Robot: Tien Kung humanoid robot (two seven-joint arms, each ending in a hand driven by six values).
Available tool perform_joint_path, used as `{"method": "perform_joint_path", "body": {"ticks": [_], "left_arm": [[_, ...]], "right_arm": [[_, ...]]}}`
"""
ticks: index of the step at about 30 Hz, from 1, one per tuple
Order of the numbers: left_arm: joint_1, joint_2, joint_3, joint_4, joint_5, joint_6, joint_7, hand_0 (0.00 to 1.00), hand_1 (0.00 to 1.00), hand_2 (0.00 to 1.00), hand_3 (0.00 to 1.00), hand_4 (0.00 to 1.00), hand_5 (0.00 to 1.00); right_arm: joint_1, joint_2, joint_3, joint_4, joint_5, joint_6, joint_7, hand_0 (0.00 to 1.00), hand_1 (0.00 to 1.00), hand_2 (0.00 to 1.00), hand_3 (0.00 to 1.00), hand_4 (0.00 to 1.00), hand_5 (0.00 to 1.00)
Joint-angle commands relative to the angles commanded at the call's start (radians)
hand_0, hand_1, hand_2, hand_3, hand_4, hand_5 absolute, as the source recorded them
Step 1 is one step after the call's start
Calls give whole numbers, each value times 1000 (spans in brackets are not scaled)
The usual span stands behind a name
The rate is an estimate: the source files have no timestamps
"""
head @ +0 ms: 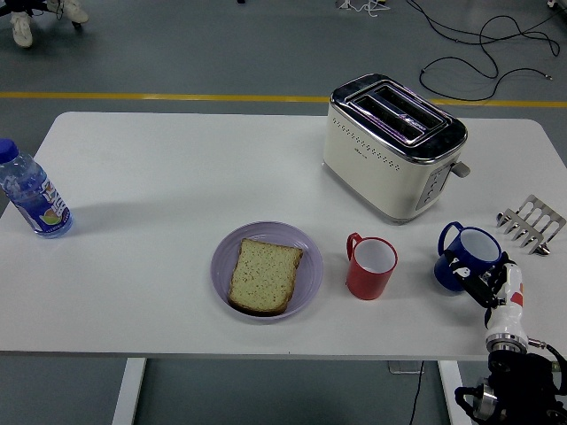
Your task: Pick up the cup,pour liquid into bread,place the cup on the desk
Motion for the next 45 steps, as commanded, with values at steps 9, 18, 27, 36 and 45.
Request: {"method": "perform_joint_path", "body": {"ticks": [9, 18, 27, 36, 45], "left_arm": [[-1, 2, 2, 0, -3, 1, -3, 658, 703, 724, 619, 369, 929], [-1, 2, -8, 0, 4, 2, -1, 659, 702, 723, 619, 369, 929], [-2, 4, -9, 0, -8, 5, -4, 660, 703, 724, 619, 370, 928], [-3, 6, -16, 0, -8, 7, -7, 660, 703, 724, 619, 369, 927], [-7, 5, -32, 0, -7, 8, -8, 660, 703, 724, 620, 370, 925]], "right_arm": [[-27, -15, 44, 73, -41, 0, -1, 428, 388, 510, 498, 794, 84], [-54, -50, 88, 202, -138, 0, -39, 356, 349, 500, 493, 772, 57], [-94, -105, 94, 390, -254, 0, -178, 368, 301, 477, 495, 792, 3], [-67, -173, 47, 572, -494, 0, -441, 325, 279, 464, 495, 788, 2], [76, -243, -67, 637, -736, 0, -575, 286, 244, 451, 492, 761, 2]]}}
